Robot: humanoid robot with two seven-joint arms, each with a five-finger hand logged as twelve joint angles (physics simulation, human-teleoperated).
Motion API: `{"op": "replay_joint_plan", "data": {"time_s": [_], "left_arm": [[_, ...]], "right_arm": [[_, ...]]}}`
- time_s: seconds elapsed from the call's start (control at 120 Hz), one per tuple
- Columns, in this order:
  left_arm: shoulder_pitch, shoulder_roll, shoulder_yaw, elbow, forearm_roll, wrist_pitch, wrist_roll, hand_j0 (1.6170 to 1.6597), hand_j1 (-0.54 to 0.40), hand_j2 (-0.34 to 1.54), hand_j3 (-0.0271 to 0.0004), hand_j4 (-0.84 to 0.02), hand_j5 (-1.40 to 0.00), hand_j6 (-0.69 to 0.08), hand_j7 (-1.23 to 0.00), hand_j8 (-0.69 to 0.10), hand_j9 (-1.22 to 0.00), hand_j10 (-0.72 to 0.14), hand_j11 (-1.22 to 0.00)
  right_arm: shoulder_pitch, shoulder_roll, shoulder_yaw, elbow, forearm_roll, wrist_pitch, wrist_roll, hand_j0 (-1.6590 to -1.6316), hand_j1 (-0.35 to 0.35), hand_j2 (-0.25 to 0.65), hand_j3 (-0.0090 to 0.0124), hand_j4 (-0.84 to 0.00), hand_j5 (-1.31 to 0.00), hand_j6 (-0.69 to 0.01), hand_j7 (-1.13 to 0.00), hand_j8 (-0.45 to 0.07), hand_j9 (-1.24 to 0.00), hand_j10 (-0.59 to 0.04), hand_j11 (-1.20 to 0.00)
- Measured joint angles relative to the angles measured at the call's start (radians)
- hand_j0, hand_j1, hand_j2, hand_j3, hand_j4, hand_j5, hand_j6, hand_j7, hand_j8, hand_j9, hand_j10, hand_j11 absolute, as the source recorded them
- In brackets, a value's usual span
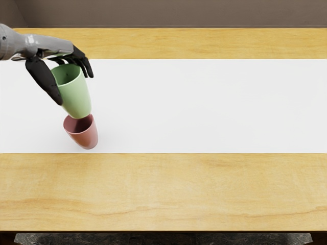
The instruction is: Pick up cup and place in cup with left hand
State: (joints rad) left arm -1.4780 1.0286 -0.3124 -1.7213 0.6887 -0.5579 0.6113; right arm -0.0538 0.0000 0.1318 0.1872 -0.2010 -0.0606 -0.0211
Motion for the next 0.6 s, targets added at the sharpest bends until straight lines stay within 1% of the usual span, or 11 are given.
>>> {"op": "replay_joint_plan", "data": {"time_s": [0.175,0.25,0.342,0.55,0.6], "left_arm": [[0.02,-0.004,0.005,0.003,0.034,-0.004,0.0,1.6523,-0.169,0.18,0.0,-0.414,-0.63,-0.303,-0.63,-0.223,-0.62,-0.346,-0.62],[0.034,-0.011,0.007,0.005,0.057,-0.005,0.0,1.6519,-0.182,0.19,0.0,-0.409,-0.63,-0.296,-0.63,-0.203,-0.62,-0.334,-0.62],[0.034,-0.014,0.008,0.006,0.077,-0.002,0.0,1.6518,-0.182,0.18,0.0,-0.406,-0.64,-0.29,-0.63,-0.202,-0.62,-0.333,-0.62],[0.06,-0.023,0.008,0.006,0.091,0.006,0.0,1.6512,-0.206,0.2,0.0,-0.405,-0.65,-0.269,-0.64,-0.176,-0.62,-0.317,-0.63],[0.061,-0.028,0.007,0.005,0.092,0.008,0.0,1.6515,-0.209,0.21,0.0,-0.406,-0.65,-0.276,-0.64,-0.18,-0.62,-0.316,-0.62]], "right_arm": [[0.0,0.0,0.001,0.0,0.0,0.002,0.0,-1.6581,-0.32,-0.005,0.0,-0.024,-0.03,-0.024,-0.03,-0.024,-0.03,-0.024,-0.03],[0.001,0.0,0.001,0.0,0.0,0.002,0.0,-1.6581,-0.32,-0.005,0.0,-0.024,-0.03,-0.024,-0.03,-0.024,-0.03,-0.024,-0.03],[0.001,0.0,0.001,0.0,0.0,0.002,0.0,-1.6581,-0.32,-0.005,0.0,-0.024,-0.03,-0.024,-0.03,-0.024,-0.03,-0.024,-0.03],[0.004,0.0,0.002,-0.001,-0.001,0.001,0.006,-1.6581,-0.321,-0.005,0.0,-0.024,-0.03,-0.024,-0.03,-0.024,-0.03,-0.024,-0.03],[0.004,0.0,0.002,-0.001,-0.001,0.001,0.007,-1.6581,-0.32,-0.005,0.0,-0.024,-0.03,-0.024,-0.03,-0.024,-0.03,-0.024,-0.03]]}}
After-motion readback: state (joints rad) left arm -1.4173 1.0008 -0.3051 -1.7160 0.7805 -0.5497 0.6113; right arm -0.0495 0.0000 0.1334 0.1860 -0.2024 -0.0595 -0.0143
